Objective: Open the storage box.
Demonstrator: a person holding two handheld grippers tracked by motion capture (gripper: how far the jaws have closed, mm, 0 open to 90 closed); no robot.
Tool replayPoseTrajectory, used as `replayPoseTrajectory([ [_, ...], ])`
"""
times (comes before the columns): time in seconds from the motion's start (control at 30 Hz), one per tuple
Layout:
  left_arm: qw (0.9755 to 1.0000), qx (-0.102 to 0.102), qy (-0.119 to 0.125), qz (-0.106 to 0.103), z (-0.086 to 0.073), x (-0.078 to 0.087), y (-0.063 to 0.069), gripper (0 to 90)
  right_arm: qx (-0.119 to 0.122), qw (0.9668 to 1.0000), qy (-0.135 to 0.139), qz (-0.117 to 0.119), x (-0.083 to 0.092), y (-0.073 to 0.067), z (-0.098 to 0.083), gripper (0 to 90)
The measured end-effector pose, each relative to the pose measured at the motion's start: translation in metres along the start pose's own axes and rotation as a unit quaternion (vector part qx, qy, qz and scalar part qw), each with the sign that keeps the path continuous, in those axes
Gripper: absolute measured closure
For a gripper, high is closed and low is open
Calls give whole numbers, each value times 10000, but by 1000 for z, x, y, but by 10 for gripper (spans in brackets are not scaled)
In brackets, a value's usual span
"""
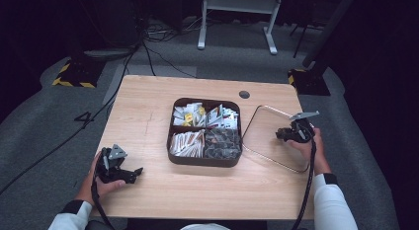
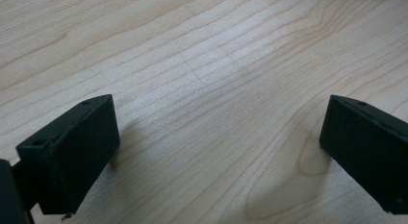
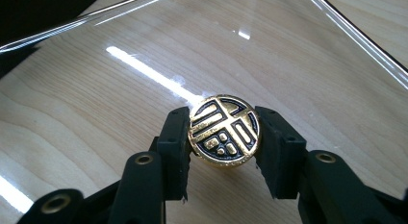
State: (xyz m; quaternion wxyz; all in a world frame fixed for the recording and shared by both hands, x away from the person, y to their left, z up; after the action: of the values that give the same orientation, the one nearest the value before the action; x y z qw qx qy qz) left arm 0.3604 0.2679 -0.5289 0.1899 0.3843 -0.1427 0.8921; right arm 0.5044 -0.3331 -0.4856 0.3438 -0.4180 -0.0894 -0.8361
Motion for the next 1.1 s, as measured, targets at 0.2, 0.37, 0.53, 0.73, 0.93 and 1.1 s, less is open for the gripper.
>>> replayPoseTrajectory([
  [0.2,10000,-1,1,0,0,0,0,5,57,10000,-37,48,-8,-1,-5,588],
  [0.37,10000,1,1,-1,0,0,0,5,170,9998,-77,43,-12,-3,-10,587],
  [0.53,10000,-1,0,-1,0,0,0,4,162,9998,-17,62,-13,-4,-12,586],
  [0.73,10000,0,0,0,0,0,0,5,0,9997,239,112,-13,-4,-17,575],
  [0.93,10000,-15,-7,-28,0,0,0,4,-221,9988,429,65,-4,0,-22,398],
  [1.1,10000,-39,-14,-35,0,0,-1,5,-35,9986,528,-59,4,-6,-17,316],
])
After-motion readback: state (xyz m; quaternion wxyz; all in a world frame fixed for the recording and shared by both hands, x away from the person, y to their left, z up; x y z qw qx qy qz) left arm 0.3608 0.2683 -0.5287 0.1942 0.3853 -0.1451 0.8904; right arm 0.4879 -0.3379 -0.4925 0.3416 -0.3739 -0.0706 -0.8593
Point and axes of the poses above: each handheld gripper's, and its own axes: x roughly backward along the jaws, z roughly out of its top, y roughly to its right, the point moved 3 cm from there along -x, roughly forward along the jaws, and after that the axes turned 10 degrees about z, right-handed, at the moved point
